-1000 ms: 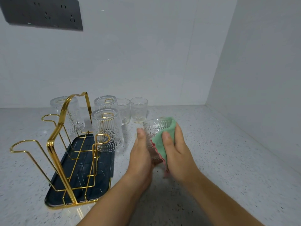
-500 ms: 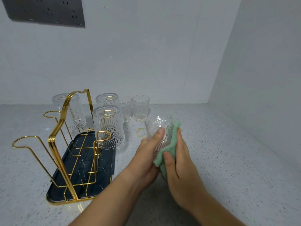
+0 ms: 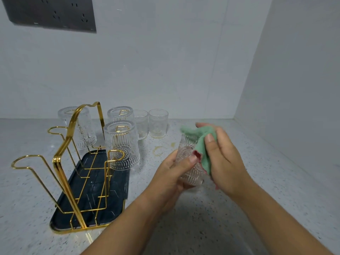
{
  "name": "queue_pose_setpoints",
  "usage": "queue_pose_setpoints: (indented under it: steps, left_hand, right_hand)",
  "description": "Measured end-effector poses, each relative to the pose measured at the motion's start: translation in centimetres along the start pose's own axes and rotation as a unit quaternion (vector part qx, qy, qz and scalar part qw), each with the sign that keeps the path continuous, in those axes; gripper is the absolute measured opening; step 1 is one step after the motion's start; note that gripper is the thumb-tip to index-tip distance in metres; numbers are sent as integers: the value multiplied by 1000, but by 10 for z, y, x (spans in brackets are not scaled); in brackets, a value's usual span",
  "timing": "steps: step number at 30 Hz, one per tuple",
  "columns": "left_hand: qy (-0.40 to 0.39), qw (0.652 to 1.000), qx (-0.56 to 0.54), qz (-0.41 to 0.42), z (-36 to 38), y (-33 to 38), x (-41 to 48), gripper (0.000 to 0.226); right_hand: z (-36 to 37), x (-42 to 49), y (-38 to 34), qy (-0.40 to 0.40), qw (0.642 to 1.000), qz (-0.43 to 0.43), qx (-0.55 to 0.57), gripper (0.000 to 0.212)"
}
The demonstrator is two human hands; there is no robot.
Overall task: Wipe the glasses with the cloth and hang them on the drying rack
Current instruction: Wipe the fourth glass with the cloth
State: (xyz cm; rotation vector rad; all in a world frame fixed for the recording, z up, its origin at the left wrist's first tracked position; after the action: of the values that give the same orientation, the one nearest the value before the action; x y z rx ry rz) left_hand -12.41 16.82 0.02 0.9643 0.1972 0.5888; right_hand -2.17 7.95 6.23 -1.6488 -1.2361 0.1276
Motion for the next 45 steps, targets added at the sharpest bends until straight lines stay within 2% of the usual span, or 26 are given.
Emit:
queue_pose_setpoints:
  steps: [2, 3, 5, 8, 9, 10, 11, 13, 15, 16, 19, 21, 23, 26, 29, 31, 32, 33, 35, 36, 39, 41, 43, 45]
  left_hand:
    - [2, 1000, -9, 5, -2, 3, 0, 39]
    - [3, 1000, -12, 9, -4, 5, 0, 41]
    - [4, 1000, -9, 11, -5, 8, -1, 48]
    - [18, 1000, 0, 6, -3, 7, -3, 67]
    - [20, 1000, 0, 7, -3, 6, -4, 74]
    - [20, 1000, 0, 7, -2, 7, -5, 79]
    - [17, 1000, 2, 8, -2, 6, -5, 79]
    - [3, 1000, 8, 8, -2, 6, -6, 68]
    - [-4, 1000, 6, 1, -1, 5, -6, 53]
    - [-6, 1000, -1, -3, -1, 3, -6, 50]
    - [-12, 999, -38, -14, 1, 1, -5, 60]
    - [-10, 998, -56, -12, 1, 1, -4, 66]
    - [-2, 998, -64, -6, 0, 2, -3, 63]
    - [-2, 999, -51, -1, 0, 4, -4, 72]
    - [-1, 1000, -20, 2, 1, 3, -5, 83]
    - [-13, 1000, -5, 0, 2, 2, -5, 95]
    - [-20, 1000, -1, -2, 1, 1, -6, 95]
    - [-23, 1000, 1, -6, 1, 0, -6, 91]
    - [-20, 1000, -3, -13, 0, 0, -6, 80]
    - [-19, 1000, -9, -13, 0, 0, -6, 75]
    - [-9, 999, -28, -21, 4, 2, -6, 56]
    - [-3, 999, -33, -27, 6, 1, -7, 48]
    - [9, 999, -30, -16, 8, 0, -7, 43]
    - [19, 1000, -4, 19, 6, -1, -6, 38]
  right_hand:
    - [-7, 4, -1, -19, 996, -36, -83, 34]
    - [-11, 5, -3, -19, 995, -39, -89, 30]
    - [-19, 6, -7, -1, 998, -30, -47, 17]
    - [-29, 3, -9, -2, 1000, -19, -10, 10]
    - [-32, 1, -13, -28, 999, -19, -21, 4]
    - [-33, -1, -15, -66, 997, -17, -27, 6]
    - [-36, -2, -15, -106, 994, -7, -28, 17]
    - [-43, -4, -15, -202, 979, 21, -15, 44]
    - [-47, -4, -17, -295, 955, 40, -2, 47]
    - [-48, -4, -18, -316, 948, 46, -4, 46]
    - [-56, -2, -20, -270, 961, 55, -3, 51]
    - [-62, -1, -24, -197, 980, 21, 9, 43]
    - [-63, -4, -29, -164, 986, -15, -15, 36]
    - [-54, -14, -33, -225, 973, -27, -40, 39]
    - [-51, -16, -36, -289, 957, 5, -27, 36]
    - [-51, -11, -37, -335, 939, 41, -64, 55]
    - [-50, -8, -37, -373, 923, 46, -85, 56]
    - [-49, -7, -40, -410, 906, 46, -92, 46]
    - [-47, -5, -45, -469, 878, 45, -87, 10]
    - [-47, -5, -48, -482, 869, 39, -100, 10]
    - [-44, -9, -46, -491, 842, -24, -222, 35]
    - [-42, -11, -41, -478, 830, -37, -284, 51]
    - [-40, -11, -36, -480, 844, -9, -239, 49]
    - [-38, -10, -31, -483, 870, 48, -92, 46]
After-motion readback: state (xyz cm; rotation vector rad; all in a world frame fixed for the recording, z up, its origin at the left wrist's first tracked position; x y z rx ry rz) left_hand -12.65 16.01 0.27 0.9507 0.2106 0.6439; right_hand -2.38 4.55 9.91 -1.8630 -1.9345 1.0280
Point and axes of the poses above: each hand's wrist, its own x-axis towards the middle knuckle, its own z-axis out of the palm, y = z × x, the point moved 2 cm from there along x, towards the middle knuckle, and after that the axes turned 6 degrees about -x, right-handed, at the moved point
